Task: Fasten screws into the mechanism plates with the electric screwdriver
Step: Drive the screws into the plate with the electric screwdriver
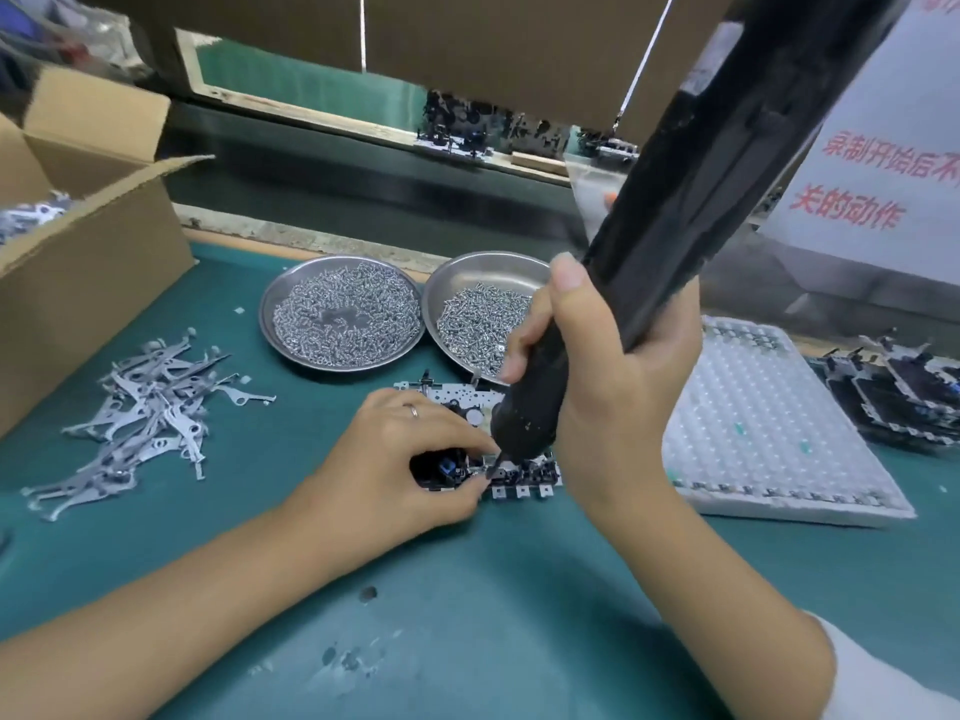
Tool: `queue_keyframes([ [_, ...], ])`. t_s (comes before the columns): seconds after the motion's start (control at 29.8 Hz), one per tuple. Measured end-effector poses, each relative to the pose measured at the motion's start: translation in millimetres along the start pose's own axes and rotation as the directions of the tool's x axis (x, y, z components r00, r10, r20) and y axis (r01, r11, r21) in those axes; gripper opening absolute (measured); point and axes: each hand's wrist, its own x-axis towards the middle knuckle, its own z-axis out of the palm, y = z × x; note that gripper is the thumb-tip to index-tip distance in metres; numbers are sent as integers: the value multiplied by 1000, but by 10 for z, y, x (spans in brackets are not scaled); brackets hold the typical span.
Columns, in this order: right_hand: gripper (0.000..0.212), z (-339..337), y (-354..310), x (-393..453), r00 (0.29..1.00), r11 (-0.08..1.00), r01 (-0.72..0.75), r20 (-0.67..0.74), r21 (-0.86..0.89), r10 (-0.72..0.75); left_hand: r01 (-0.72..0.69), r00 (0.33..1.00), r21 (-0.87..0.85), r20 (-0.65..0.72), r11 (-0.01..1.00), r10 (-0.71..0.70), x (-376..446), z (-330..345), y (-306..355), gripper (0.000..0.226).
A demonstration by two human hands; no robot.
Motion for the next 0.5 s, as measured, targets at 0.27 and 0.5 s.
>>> queue_keyframes([
  [0.27, 20, 26, 56, -34, 1000, 999, 6, -22, 41, -5, 14, 1000, 11, 5, 1000, -14, -41, 18, 18, 19],
  [0.5, 21, 63, 92, -57, 1000, 997, -18, -8, 70, 19, 19, 1000, 16, 24, 1000, -19, -55, 16, 15, 20],
])
